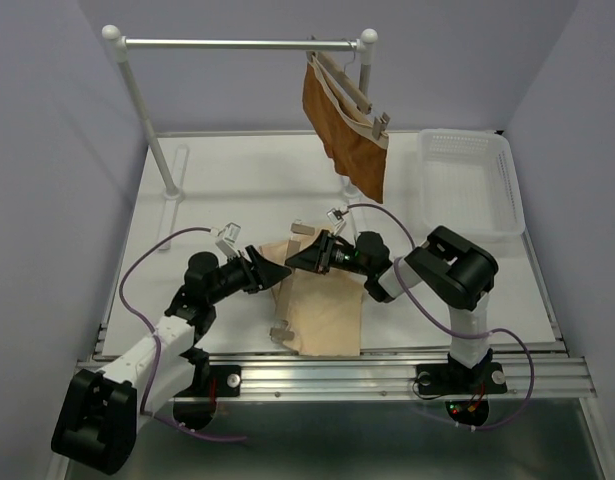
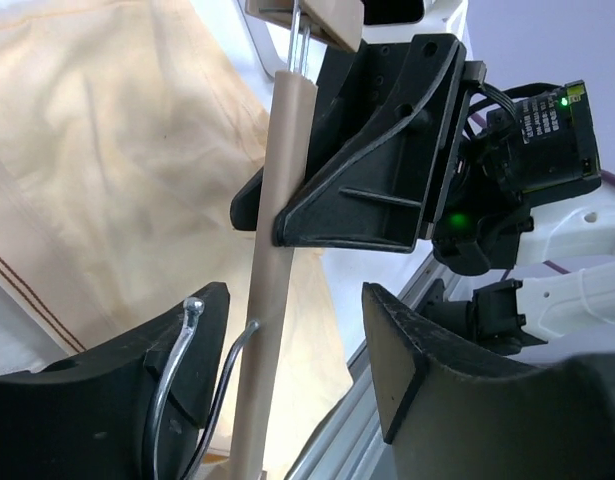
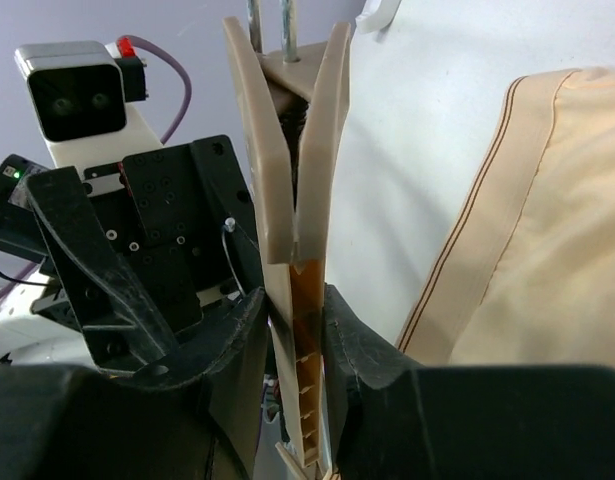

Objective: Clip the underwear to the hanger

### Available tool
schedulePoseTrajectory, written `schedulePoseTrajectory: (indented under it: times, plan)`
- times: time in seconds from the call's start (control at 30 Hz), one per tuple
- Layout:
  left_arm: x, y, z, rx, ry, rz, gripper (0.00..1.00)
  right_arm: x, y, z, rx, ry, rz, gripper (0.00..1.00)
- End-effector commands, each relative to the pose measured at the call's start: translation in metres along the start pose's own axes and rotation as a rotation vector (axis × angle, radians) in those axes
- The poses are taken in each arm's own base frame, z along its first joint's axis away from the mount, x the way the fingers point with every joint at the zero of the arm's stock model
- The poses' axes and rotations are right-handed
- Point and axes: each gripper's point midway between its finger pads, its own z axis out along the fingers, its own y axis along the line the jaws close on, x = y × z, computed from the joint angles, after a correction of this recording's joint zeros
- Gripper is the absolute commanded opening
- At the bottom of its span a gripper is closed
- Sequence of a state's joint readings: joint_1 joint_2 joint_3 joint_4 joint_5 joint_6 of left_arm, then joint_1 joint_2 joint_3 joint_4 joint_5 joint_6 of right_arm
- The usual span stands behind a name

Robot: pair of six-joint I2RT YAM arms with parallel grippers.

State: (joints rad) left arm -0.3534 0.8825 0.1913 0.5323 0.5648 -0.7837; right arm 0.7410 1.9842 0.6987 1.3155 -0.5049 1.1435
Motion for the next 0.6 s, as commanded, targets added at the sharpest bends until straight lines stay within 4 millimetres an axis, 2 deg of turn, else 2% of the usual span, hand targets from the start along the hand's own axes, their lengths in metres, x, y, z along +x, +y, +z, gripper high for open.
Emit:
schedulePoseTrajectory:
  times: [0.0, 0.1, 0.17, 0.3, 0.37, 0.57]
  plan:
    - [-0.022, -0.027, -0.003, 0.053, -0.047, 0.068, 0.69, -0.033, 0.112, -0.020, -0.419, -0.189, -0.288, 0.01]
    - [-0.029, -0.034, -0.006, 0.050, -0.065, 0.083, 0.91, -0.032, 0.109, -0.020, -0.402, -0.181, -0.297, 0.01]
    - [-0.035, -0.036, -0.009, 0.024, -0.086, 0.091, 0.99, -0.031, 0.110, -0.021, -0.398, -0.180, -0.312, 0.01]
    - [-0.046, -0.037, -0.012, -0.014, -0.124, 0.096, 0.99, -0.028, 0.114, -0.023, -0.397, -0.155, -0.324, 0.01]
    - [-0.048, -0.030, -0.013, -0.063, -0.128, 0.088, 0.99, -0.027, 0.114, -0.023, -0.390, -0.147, -0.329, 0.01]
    - [-0.067, -0.039, -0.010, -0.043, -0.183, 0.108, 0.99, -0.016, 0.117, -0.026, -0.390, -0.072, -0.347, 0.01]
